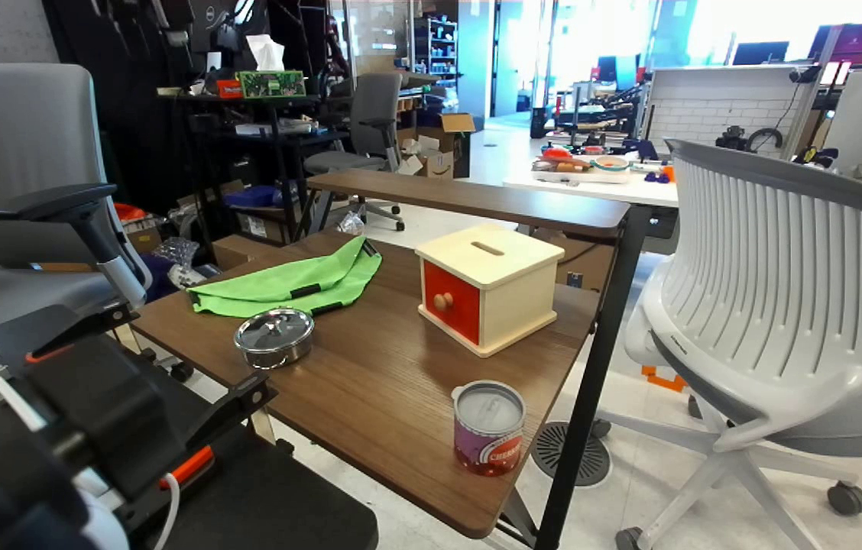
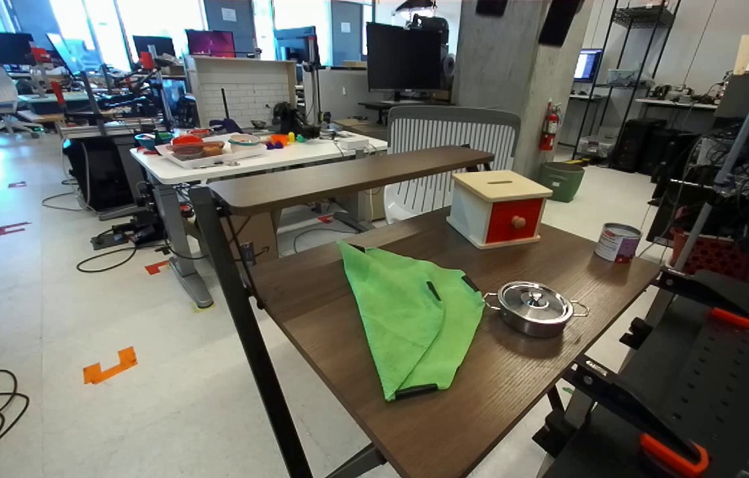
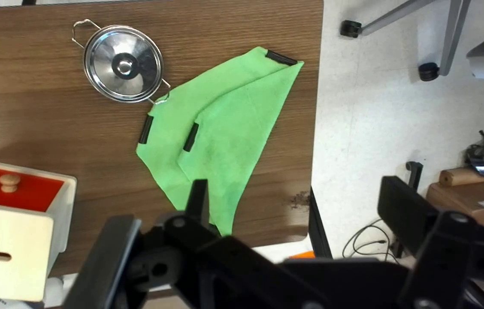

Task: Move the green cloth to the right

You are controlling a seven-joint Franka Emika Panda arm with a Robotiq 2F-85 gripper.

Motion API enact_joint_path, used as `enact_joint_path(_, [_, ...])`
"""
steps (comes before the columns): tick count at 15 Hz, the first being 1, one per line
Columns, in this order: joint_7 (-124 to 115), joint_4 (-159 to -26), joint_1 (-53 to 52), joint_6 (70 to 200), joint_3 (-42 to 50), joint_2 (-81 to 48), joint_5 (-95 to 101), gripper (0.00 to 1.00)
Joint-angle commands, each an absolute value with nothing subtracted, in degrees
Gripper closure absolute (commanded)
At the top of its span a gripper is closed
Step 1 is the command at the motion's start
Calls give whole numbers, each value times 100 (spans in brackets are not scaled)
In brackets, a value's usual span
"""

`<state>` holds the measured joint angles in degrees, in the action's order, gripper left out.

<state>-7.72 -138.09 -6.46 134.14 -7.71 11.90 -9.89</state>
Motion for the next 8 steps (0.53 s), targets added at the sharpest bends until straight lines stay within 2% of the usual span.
enact_joint_path(1, [-961, -13605, -603, 14005, -807, 152, -711, 0])
enact_joint_path(8, [-1880, -12822, -923, 14669, -596, -1804, 296, 0])
